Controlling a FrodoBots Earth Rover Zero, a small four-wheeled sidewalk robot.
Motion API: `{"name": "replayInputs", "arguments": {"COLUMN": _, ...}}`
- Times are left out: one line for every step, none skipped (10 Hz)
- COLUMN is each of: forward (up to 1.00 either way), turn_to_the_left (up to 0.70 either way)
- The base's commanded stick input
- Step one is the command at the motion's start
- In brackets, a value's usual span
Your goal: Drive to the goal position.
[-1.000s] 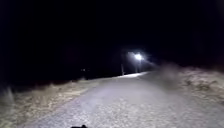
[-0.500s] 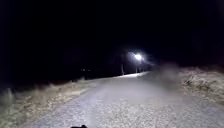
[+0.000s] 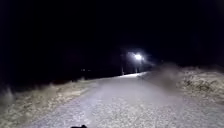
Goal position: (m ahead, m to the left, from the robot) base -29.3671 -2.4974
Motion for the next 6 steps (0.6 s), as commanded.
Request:
{"name": "replayInputs", "arguments": {"forward": 0.0, "turn_to_the_left": -1.0}}
{"name": "replayInputs", "arguments": {"forward": 0.0, "turn_to_the_left": -1.0}}
{"name": "replayInputs", "arguments": {"forward": 0.0, "turn_to_the_left": -1.0}}
{"name": "replayInputs", "arguments": {"forward": 0.0, "turn_to_the_left": -1.0}}
{"name": "replayInputs", "arguments": {"forward": 0.0, "turn_to_the_left": -1.0}}
{"name": "replayInputs", "arguments": {"forward": 0.0, "turn_to_the_left": -1.0}}
